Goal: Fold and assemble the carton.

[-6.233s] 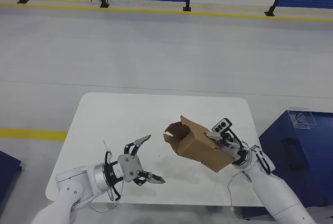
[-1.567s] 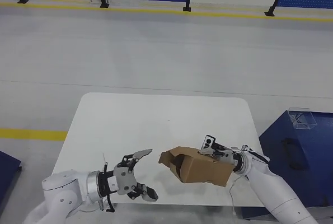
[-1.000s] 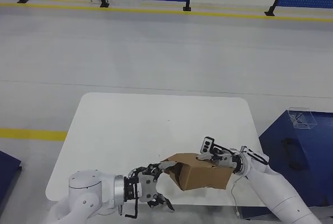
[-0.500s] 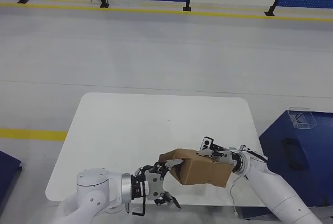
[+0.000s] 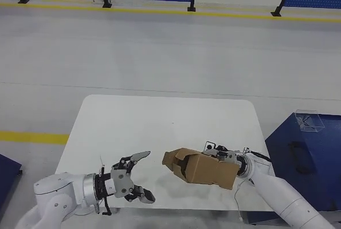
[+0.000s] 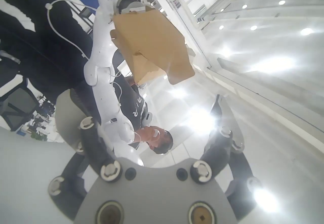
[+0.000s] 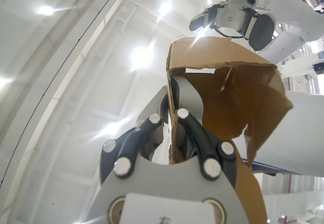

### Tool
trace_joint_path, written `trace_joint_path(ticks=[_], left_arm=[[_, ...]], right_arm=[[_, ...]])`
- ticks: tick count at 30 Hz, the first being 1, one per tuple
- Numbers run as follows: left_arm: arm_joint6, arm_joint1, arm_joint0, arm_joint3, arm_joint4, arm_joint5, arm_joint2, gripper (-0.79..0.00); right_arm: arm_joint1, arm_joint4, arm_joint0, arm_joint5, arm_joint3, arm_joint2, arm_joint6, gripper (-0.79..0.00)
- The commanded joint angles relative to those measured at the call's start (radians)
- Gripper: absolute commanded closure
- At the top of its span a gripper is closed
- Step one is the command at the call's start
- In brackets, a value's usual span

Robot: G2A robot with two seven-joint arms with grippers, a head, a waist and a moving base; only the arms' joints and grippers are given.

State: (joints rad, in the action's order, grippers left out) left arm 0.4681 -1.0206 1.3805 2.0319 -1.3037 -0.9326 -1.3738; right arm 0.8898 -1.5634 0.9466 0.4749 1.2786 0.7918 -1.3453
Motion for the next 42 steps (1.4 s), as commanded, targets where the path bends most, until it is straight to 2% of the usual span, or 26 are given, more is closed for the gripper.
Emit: trace_joint_path(ticks=[1,7,12,18,28,35,42], left_arm=[[-0.003,-0.001,-0.033,-0.032,0.012,-0.045,0.039,-0.785],[0.002,-0.016,-0.133,-0.105,0.005,-0.052,0.154,-0.785],[0.026,-0.024,-0.187,-0.123,0.012,-0.054,0.219,-0.785],[0.071,-0.027,-0.216,-0.101,0.05,-0.065,0.278,-0.785],[0.051,-0.038,-0.271,-0.138,0.04,-0.08,0.358,-0.785],[0.002,-0.054,-0.33,-0.177,0.024,-0.08,0.456,-0.785],[-0.06,-0.076,-0.359,-0.2,-0.009,-0.05,0.512,-0.785]], right_arm=[[-0.008,-0.005,-0.007,-0.003,0.004,-0.016,-0.003,0.0],[-0.029,-0.02,-0.026,-0.014,0.013,-0.056,-0.014,0.0],[-0.044,-0.03,-0.04,-0.023,0.016,-0.083,-0.023,0.0],[-0.056,-0.042,-0.056,-0.03,0.016,-0.114,-0.031,0.0],[-0.065,-0.039,-0.078,-0.046,0.018,-0.167,-0.046,0.0],[-0.062,-0.029,-0.095,-0.058,0.008,-0.189,-0.058,0.0],[-0.058,-0.003,-0.099,-0.067,0.002,-0.195,-0.067,0.0]])
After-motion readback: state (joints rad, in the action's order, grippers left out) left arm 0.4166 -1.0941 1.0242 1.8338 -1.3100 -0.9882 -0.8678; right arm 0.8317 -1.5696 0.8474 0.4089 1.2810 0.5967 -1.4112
